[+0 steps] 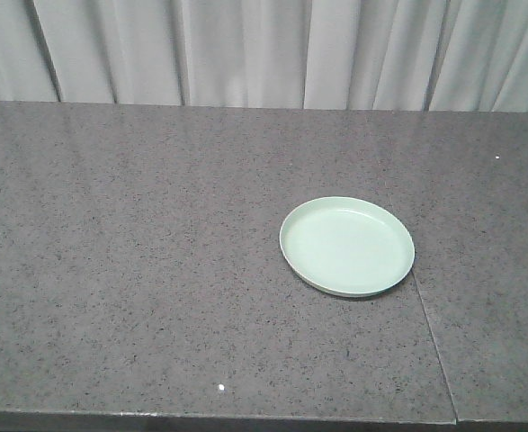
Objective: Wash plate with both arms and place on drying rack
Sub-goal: 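Move the right gripper toward the pale green plate on the counter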
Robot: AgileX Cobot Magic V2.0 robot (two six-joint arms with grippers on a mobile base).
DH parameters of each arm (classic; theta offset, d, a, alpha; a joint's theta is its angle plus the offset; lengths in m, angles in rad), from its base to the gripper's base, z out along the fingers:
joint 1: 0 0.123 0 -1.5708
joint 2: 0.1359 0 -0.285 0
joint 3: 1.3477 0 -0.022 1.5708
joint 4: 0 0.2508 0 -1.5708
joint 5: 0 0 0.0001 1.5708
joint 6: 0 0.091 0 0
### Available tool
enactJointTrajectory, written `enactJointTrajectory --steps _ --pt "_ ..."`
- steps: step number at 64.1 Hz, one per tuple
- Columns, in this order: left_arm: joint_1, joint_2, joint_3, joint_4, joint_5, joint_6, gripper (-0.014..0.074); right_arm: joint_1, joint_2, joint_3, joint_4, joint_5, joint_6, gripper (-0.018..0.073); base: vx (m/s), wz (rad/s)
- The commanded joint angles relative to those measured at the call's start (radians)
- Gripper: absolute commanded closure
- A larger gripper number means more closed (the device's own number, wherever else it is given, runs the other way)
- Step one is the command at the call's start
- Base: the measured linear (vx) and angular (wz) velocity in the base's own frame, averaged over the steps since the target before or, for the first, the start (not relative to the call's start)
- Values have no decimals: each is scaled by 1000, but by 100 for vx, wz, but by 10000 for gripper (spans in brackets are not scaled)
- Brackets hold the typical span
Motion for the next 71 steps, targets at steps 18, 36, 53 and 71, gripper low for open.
enactJointTrajectory --steps 18,36,53,71 --pt "-7 -16 14 -2 -80 -1 601 -6 -12 -17 26 -122 -3 569 0 0" --pt "-7 -16 14 -2 -80 -1 601 -6 80 -193 -18 -53 -111 569 0 0" --pt "-7 -16 14 -3 -80 -1 601 -6 371 -403 -6 83 -170 569 0 0" --pt "-7 -16 14 -3 -80 -1 601 -6 693 -615 61 341 -171 569 0 0"
